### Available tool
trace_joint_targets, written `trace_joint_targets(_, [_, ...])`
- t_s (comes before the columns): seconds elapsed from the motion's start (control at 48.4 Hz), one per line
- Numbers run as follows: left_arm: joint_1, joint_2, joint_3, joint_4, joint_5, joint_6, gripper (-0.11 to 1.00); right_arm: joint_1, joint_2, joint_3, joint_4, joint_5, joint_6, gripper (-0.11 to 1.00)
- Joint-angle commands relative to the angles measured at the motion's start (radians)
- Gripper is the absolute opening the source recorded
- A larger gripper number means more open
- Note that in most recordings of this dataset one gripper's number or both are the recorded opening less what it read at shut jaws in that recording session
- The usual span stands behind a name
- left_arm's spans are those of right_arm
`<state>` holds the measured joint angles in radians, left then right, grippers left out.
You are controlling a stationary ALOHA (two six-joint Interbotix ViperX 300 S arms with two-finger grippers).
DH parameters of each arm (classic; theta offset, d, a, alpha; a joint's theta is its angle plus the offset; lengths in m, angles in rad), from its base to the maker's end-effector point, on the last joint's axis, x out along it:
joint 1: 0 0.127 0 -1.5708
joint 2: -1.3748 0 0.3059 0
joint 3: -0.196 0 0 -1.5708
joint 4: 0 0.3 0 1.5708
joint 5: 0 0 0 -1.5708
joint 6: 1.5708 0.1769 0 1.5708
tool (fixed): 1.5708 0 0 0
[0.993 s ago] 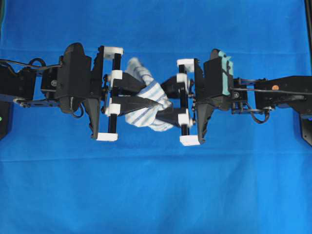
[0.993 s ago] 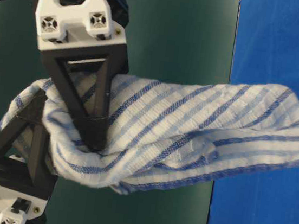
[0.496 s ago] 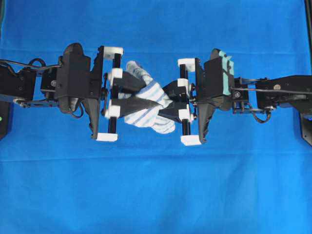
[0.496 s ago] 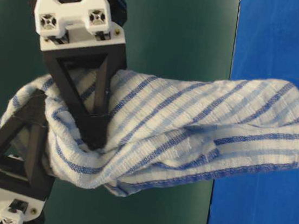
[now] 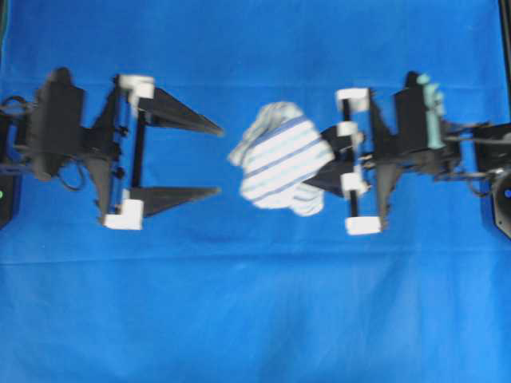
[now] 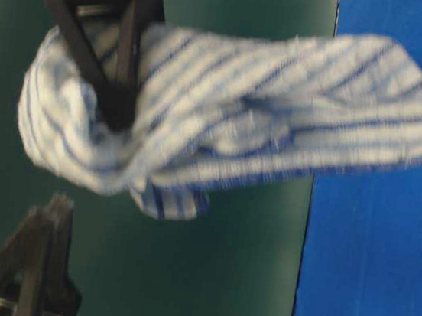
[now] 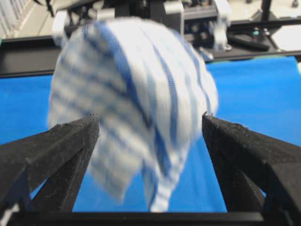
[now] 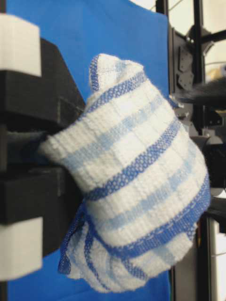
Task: Hand over the towel.
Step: 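Open the left gripper and pull it back to the left, then lower the towel with the right gripper onto the table center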
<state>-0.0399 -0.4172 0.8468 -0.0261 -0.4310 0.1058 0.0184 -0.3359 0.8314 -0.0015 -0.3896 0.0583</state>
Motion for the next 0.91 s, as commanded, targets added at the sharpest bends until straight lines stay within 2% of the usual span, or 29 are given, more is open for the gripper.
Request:
trace_joint_targets(0.0, [-0.002, -0.052, 0.014, -0.003, -0.009, -0.005, 0.93, 0.002, -0.063, 0.015, -0.002, 0.005, 0.000, 0.12])
trace_joint_targets(0.145, [-0.002, -0.077, 0.029, -0.003, -0.009, -0.003, 0.93, 0.000, -0.106, 0.043, 0.000, 0.017, 0.000, 0.12])
trace_joint_targets(0.372, [-0.002, -0.066, 0.023, -0.003, -0.009, -0.005, 0.93, -0.032, -0.064, 0.018, 0.002, 0.071, 0.000, 0.12])
trace_joint_targets(0.683, [0.000, -0.064, 0.023, -0.003, -0.009, -0.005, 0.93, -0.101, 0.175, -0.137, -0.005, 0.342, -0.008, 0.12])
trace_joint_targets(0.786, [-0.002, -0.064, 0.025, -0.003, -0.009, -0.005, 0.93, -0.107, 0.270, -0.170, -0.006, 0.390, -0.009, 0.12])
trace_joint_targets(0.889, [-0.002, -0.064, 0.025, -0.003, -0.009, -0.005, 0.93, -0.107, 0.359, -0.190, -0.009, 0.387, -0.011, 0.12])
